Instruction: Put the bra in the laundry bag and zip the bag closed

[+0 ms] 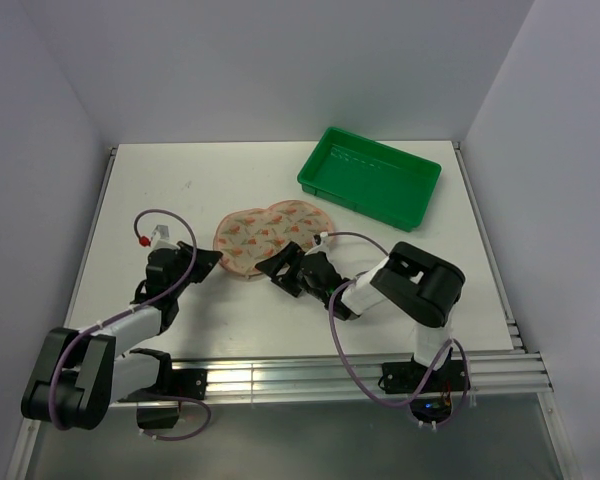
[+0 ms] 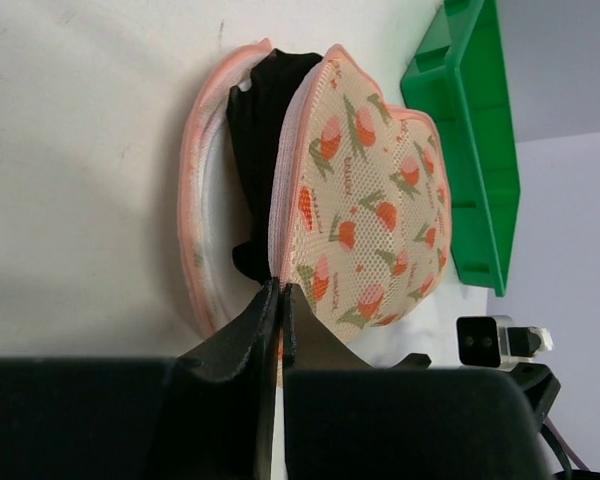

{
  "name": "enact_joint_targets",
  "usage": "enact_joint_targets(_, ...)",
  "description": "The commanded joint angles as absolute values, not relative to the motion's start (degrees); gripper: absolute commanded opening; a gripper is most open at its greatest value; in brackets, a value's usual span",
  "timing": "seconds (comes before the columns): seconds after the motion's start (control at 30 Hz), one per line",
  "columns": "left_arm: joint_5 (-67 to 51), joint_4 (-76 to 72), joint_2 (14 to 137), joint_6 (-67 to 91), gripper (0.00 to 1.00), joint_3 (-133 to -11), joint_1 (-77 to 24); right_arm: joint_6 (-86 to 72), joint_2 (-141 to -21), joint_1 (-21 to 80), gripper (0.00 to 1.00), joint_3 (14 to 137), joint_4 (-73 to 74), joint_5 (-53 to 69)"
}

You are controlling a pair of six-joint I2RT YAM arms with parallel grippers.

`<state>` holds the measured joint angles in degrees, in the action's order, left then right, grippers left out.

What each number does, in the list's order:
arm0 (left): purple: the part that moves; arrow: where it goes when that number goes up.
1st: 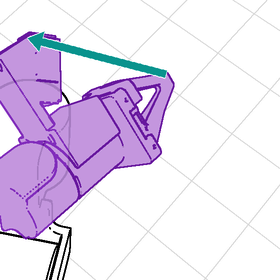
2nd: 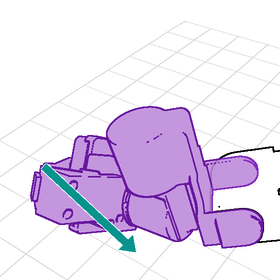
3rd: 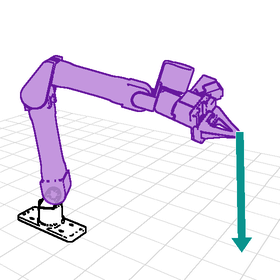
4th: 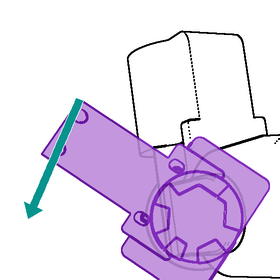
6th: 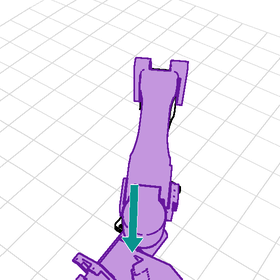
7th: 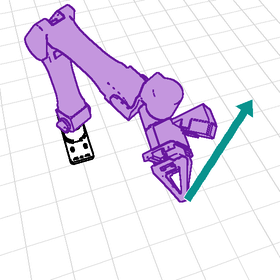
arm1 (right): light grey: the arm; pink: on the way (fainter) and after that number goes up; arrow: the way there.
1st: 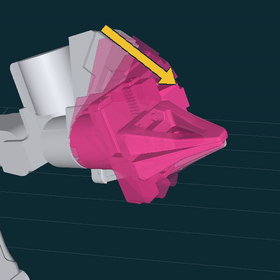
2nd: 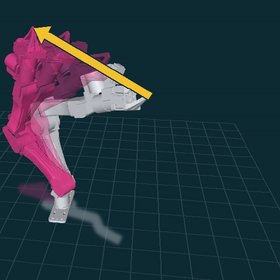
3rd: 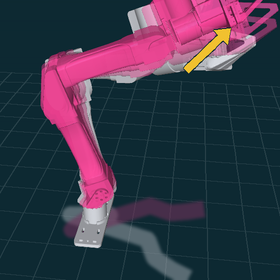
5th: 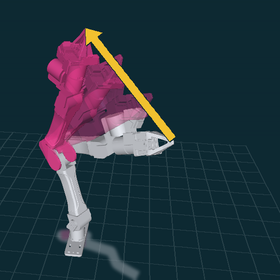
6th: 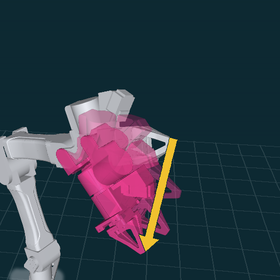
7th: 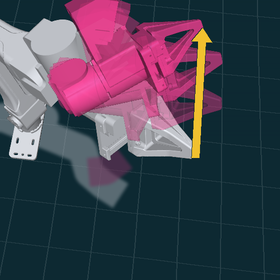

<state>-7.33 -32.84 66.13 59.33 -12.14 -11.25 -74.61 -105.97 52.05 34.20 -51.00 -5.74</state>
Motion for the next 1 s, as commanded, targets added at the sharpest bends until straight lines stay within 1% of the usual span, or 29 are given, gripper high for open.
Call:
enact_joint_targets(0.0,-4.4,-31.0,63.6,57.1,0.09,-12.1,-11.5,-77.2,-107.4,52.6,0.85,34.5,-54.3,-8.6)
enact_joint_targets(0.07,-3.3,-29.8,61.9,56.3,0.1,-12.3,-11.4,-78.2,-108.1,52.7,0.85,34.8,-54.3,-8.6)
enact_joint_targets(0.2,-3.8,-27.7,62.2,55.0,0.08,-14.0,-11.5,-78.9,-108.9,53.3,0.82,37.1,-53.1,-10.9)
enact_joint_targets(0.3,-3.7,-26.4,62.1,54.4,0.13,-14.6,-11.4,-79.6,-109.9,53.4,0.77,38.4,-52.5,-12.5)
enact_joint_targets(0.37,-3.2,-25.3,61.1,53.9,0.2,-14.4,-11.4,-80.2,-110.8,53.6,0.74,39.0,-51.9,-12.8)
enact_joint_targets(0.4,-3.0,-25.1,60.6,53.8,0.27,-14.2,-11.4,-80.4,-111.1,53.7,0.71,39.5,-51.8,-12.9)
enact_joint_targets(0.43,-3.0,-24.7,59.6,53.6,0.41,-14.0,-11.4,-80.5,-111.4,53.8,0.68,39.8,-51.7,-13.2)
enact_joint_targets(0.47,-3.2,-23.5,59.0,53.4,0.47,-14.0,-11.4,-80.6,-112.0,53.9,0.66,40.1,-51.6,-13.4)
enact_joint_targets(0.5,-3.2,-22.7,57.6,52.9,0.57,-14.0,-11.5,-80.8,-112.2,54.0,0.6,40.5,-51.5,-13.6)
enact_joint_targets(0.53,-3.4,-21.9,56.7,52.8,0.61,-13.5,-11.4,-80.8,-112.4,53.9,0.58,40.7,-51.5,-13.8)
enact_joint_targets(0.6,-4.7,-19.2,53.1,52.4,0.65,-12.7,-11.5,-80.8,-112.7,54.0,0.52,40.8,-51.5,-14.2)
enact_joint_targets(0.63,-4.9,-17.8,51.8,52.0,0.65,-11.8,-11.6,-80.7,-112.4,54.0,0.41,40.6,-51.6,-14.4)
enact_joint_targets(0.67,-5.2,-14.1,50.2,51.7,0.65,-11.4,-11.7,-80.4,-111.9,54.0,0.39,40.4,-51.9,-14.6)
enact_joint_targets(0.73,-5.4,-10.7,45.1,50.0,0.62,-10.4,-12.4,-79.6,-110.9,54.1,0.38,40.2,-52.1,-14.9)
enact_joint_targets(0.8,-4.9,-6.2,39.6,48.8,0.6,-9.1,-15.0,-79.3,-110.5,54.1,0.36,39.9,-52.2,-15.0)
enact_joint_targets(0.87,-4.3,-4.1,36.8,48.9,0.54,-8.4,-17.7,-79.0,-110.2,54.4,0.34,39.7,-52.6,-15.1)
enact_joint_targets(0.9,-3.1,-3.4,34.8,49.8,0.5,-7.4,-20.6,-79.1,-110.2,54.4,0.27,39.6,-52.6,-15.0)
enact_joint_targets(0.93,-2.5,-3.5,34.5,50.4,0.49,-6.9,-22.0,-79.2,-110.4,54.5,0.22,39.6,-52.7,-15.0)
enact_joint_targets(0.97,-1.9,-4.0,34.3,50.9,0.48,-6.5,-24.0,-79.5,-110.5,54.4,0.21,39.4,-53.0,-15.2)
